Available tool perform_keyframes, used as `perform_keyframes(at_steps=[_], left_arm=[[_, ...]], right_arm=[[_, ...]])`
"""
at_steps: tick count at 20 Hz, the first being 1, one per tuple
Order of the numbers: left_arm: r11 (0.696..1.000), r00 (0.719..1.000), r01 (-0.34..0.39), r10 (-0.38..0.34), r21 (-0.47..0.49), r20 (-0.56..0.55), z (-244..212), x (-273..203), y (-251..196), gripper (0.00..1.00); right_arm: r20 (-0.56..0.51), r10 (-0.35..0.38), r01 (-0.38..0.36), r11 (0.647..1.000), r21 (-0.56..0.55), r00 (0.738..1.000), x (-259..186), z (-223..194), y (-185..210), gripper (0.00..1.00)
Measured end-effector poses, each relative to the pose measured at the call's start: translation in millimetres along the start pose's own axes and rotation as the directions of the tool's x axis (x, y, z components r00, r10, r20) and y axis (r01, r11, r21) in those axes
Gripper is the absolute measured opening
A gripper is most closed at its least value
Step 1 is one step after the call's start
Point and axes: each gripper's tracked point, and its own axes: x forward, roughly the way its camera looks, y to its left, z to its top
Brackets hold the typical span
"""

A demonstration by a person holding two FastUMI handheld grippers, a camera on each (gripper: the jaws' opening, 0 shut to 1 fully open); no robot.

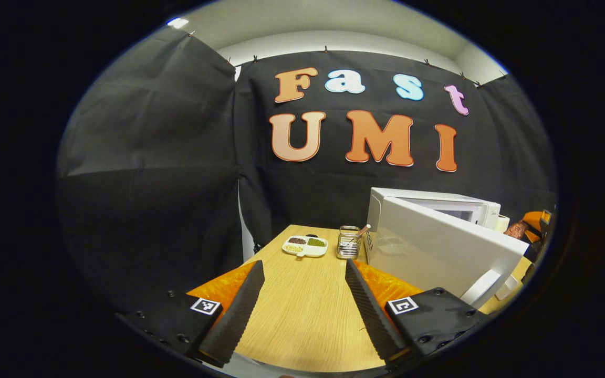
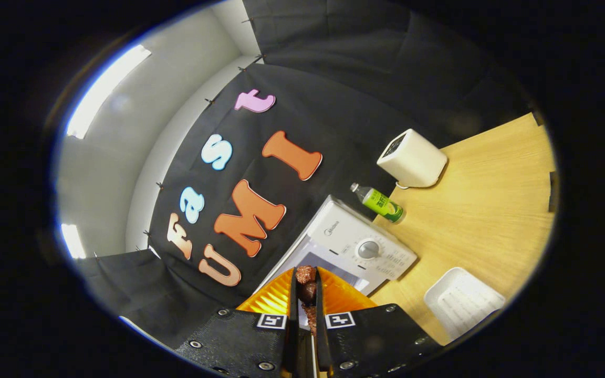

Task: Open the microwave oven with the left hand, put the food in, and close the microwave oven.

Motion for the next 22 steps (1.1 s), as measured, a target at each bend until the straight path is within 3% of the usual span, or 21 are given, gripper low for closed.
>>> perform_keyframes(at_steps=[5,9,16,22], left_arm=[[0.999,1.0,0.012,-0.012,-0.039,0.009,2,0,10,0.98],[0.999,1.0,0.014,-0.013,-0.045,0.019,7,1,16,1.0],[1.0,1.0,0.004,-0.004,-0.029,0.004,4,17,30,0.98],[0.999,1.0,-0.003,0.003,-0.036,-0.014,-1,31,38,1.0]], right_arm=[[-0.036,0.041,-0.039,0.998,0.057,0.998,48,-51,36,0.12],[-0.022,0.013,-0.012,0.999,0.04,1.0,91,-86,45,0.12],[0.033,-0.084,0.082,0.996,0.046,0.996,158,-121,25,0.12],[0.048,-0.192,0.188,0.979,0.079,0.98,213,-140,-18,0.13]])
